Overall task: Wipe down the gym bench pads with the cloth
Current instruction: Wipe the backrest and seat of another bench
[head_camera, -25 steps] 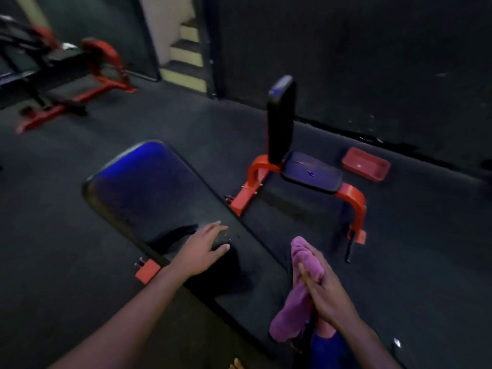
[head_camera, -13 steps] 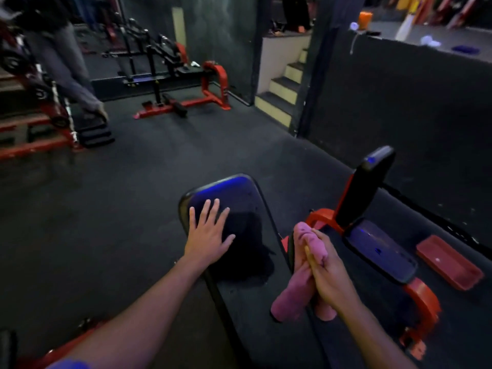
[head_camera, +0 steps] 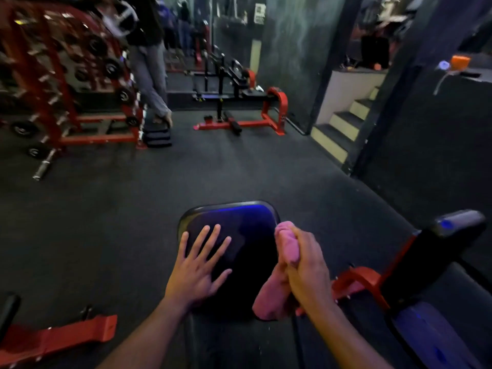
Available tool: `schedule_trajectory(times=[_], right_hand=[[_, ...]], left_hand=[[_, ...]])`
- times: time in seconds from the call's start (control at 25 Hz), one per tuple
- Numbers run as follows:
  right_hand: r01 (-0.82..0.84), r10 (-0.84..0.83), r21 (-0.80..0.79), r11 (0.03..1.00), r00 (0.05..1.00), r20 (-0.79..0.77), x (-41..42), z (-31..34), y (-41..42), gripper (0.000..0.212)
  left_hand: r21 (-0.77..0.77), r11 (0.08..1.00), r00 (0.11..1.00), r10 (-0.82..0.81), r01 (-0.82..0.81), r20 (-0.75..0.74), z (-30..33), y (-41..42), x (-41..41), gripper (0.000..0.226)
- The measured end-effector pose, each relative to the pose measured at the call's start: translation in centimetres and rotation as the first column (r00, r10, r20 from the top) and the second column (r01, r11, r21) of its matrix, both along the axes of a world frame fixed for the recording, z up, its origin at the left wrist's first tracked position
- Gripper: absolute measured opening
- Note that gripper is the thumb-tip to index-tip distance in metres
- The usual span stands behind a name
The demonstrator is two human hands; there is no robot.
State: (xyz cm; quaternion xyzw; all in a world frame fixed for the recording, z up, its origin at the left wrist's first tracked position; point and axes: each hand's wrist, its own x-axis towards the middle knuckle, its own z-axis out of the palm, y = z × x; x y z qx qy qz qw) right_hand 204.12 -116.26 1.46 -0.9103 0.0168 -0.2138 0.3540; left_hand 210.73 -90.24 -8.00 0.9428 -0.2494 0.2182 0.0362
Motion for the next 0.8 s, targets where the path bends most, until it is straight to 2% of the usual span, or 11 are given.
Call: schedule_trajectory(times=[0.12, 0.2, 0.36, 0.48, 0.6, 0.72, 0.8], right_hand=[[-0.181, 0.252, -0.366, 0.913, 0.955, 0.156, 4.3, -5.0, -0.6, 0.059], [-0.131, 0.259, -0.475, 0.87, 0.941, 0.216, 5.8, -8.4, -0.2, 0.069], [-0.006, 0.196, -0.469, 0.883, 0.913, 0.359, 5.9, -11.7, 0.7, 0.074], [-0.016, 0.185, -0.454, 0.891, 0.925, 0.331, 5.8, -12.0, 0.5, 0.072], [-0.119, 0.272, -0.452, 0.884, 0.917, 0.291, 4.8, -12.2, -0.8, 0.073], [-0.103, 0.313, -0.465, 0.879, 0.861, 0.401, 2.2, -12.0, -3.6, 0.068], [-0.079, 0.309, -0.46, 0.884, 0.837, 0.451, 0.7, -11.9, -4.0, 0.07]], left_hand=[[-0.02, 0.998, 0.99, 0.056, -0.054, 0.129, -1.2, -0.6, 0.4, 0.076], [0.011, 0.997, 0.982, 0.072, -0.075, 0.175, -1.4, -0.6, 0.1, 0.074], [0.042, 0.987, 0.963, 0.141, -0.155, 0.229, -2.8, -0.6, 0.3, 0.072], [0.023, 0.977, 0.956, 0.202, -0.212, 0.214, -3.7, -1.0, -0.4, 0.067], [-0.09, 0.944, 0.937, 0.327, -0.317, 0.121, -5.2, -2.9, -2.4, 0.066], [-0.155, 0.913, 0.924, 0.381, -0.377, -0.003, -5.4, -4.5, -4.7, 0.081], [-0.156, 0.911, 0.921, 0.388, -0.383, 0.006, -5.2, -5.2, -5.3, 0.083]])
